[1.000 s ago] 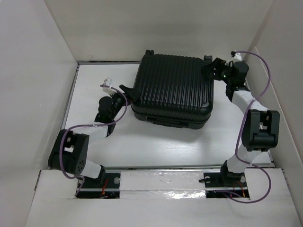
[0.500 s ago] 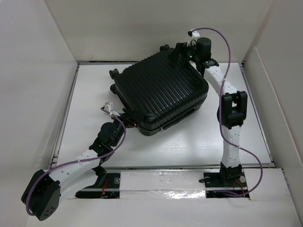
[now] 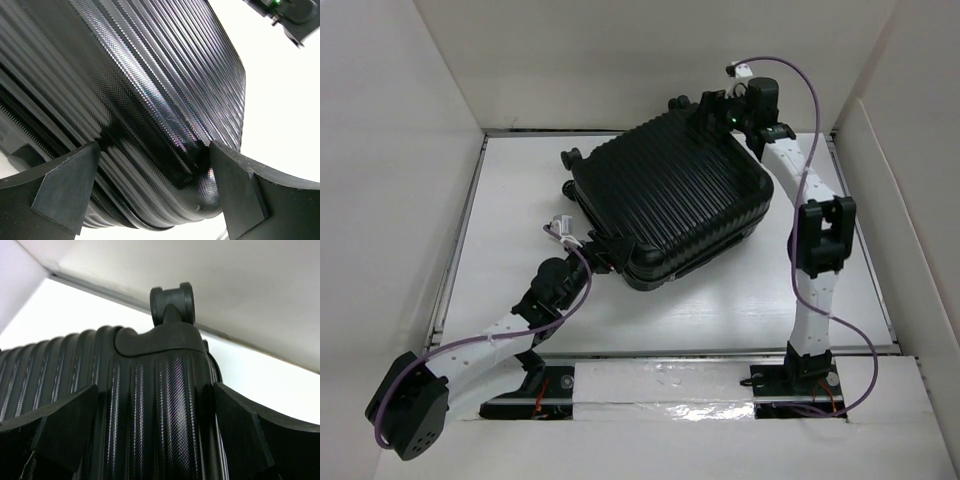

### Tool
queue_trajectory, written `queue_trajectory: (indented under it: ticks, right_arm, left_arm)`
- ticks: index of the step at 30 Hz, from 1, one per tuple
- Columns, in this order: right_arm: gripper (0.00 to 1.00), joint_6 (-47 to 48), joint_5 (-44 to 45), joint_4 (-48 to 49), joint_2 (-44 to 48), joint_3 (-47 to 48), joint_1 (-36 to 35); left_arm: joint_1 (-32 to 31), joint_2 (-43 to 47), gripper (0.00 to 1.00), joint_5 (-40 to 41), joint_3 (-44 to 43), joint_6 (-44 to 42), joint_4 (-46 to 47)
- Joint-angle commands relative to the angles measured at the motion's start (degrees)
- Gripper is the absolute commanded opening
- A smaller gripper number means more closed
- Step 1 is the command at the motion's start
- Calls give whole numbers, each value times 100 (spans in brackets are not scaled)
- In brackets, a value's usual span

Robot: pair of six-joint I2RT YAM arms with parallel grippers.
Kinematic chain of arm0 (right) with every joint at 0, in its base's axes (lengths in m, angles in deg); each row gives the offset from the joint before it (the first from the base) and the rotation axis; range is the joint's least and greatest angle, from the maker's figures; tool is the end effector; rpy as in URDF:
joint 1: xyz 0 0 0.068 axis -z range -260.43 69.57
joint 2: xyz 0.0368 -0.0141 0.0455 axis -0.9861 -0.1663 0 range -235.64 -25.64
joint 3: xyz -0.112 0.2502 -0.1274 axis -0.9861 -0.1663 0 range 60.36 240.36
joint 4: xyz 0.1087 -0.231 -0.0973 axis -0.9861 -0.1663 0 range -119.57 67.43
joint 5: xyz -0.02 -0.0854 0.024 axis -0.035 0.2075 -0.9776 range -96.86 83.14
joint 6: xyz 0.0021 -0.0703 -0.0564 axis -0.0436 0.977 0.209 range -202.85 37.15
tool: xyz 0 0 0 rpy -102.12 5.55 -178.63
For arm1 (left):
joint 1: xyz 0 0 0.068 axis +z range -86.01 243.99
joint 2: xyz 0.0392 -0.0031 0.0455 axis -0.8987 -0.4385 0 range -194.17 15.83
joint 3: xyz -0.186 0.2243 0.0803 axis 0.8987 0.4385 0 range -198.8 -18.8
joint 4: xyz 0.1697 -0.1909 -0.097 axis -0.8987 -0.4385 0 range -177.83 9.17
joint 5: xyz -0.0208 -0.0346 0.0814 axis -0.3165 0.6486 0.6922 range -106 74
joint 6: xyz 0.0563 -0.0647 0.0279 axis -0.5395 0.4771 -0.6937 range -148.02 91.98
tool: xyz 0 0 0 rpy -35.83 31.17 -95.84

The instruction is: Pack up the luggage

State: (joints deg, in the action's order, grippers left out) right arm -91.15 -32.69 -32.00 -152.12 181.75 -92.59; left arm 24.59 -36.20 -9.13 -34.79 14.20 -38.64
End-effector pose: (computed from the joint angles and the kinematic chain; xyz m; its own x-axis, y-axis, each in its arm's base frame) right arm 0.5778 0.1604 0.3504 -0.3293 0.0619 -0.9422 -0.5603 0.7904 0.2478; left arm 0.1881 -0.1420 0.2590 -0.3003 -0.6166 -0.7277 0.4541 0.5785 -0.6776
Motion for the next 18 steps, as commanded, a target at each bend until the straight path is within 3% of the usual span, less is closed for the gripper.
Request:
queue_trajectory:
  ticks: [1,3,4,5,7,9,10,11,14,17,18]
  right_arm:
    - [100,-15,-1496,781,2300,-629,-392]
    - [94,-14,-1391,1493,3485,-1813,-444]
    - [88,-75,-1147,2437,3933,-3221,-506]
    - [83,-119,-988,2933,4729,-3879,-576]
    - [87,54,-583,3664,5306,-5022,-804]
    - [93,379,-128,2952,5143,-4732,-857]
    - [95,625,-12,1999,4950,-4381,-762]
    - [96,636,24,1711,4739,-3795,-665]
    - [99,163,-203,1584,4307,-3700,-245]
    - [61,-286,-344,2259,4867,-4480,-190]
    - [23,-348,-318,2392,5095,-5136,-294]
  left_arm:
    - [-156,-281,86,-521,-343,-20,140]
    - [-156,-229,85,-450,-352,-29,166]
    - [-156,-202,84,-424,-370,-29,175]
    - [-156,-133,83,-380,-387,-47,158]
    - [-156,-27,83,-310,-475,-152,-8]
    - [-156,17,82,-318,-510,-196,-115]
    - [-156,35,82,-344,-528,-196,-150]
    - [-156,52,82,-397,-546,-214,-194]
    - [-156,175,82,-232,-520,-284,-448]
    - [-156,604,81,154,-344,-284,-763]
    - [-156,737,79,261,-344,-328,-913]
